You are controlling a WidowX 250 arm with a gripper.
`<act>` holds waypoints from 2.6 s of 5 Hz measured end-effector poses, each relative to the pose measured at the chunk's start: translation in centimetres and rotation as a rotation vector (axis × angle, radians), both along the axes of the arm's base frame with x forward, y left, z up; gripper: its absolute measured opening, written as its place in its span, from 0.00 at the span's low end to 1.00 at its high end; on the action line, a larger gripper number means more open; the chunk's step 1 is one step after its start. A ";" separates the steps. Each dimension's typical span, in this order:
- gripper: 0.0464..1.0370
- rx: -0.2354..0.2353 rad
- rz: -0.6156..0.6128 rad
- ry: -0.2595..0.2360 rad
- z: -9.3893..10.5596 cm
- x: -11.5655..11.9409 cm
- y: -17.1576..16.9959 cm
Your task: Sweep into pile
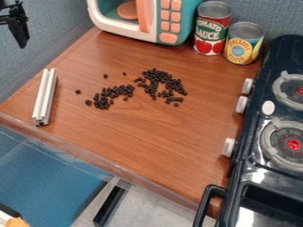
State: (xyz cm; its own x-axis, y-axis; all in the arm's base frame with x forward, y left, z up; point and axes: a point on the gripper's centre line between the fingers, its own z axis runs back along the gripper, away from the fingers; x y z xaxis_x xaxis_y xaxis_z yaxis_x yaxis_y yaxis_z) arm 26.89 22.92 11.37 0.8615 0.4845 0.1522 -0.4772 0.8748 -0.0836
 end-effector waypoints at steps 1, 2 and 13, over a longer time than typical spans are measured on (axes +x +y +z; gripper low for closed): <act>0.96 -0.022 0.009 0.025 -1.3 -0.1 -0.1; 0.96 -0.011 0.015 0.065 -3.3 -0.7 -1.4; 0.34 0.162 0.152 0.055 -9.1 -0.1 -2.7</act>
State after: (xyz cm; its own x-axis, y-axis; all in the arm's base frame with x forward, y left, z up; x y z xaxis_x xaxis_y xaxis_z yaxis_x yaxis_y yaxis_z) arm 26.79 20.17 2.29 0.7897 0.5821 0.1937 -0.6043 0.7926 0.0821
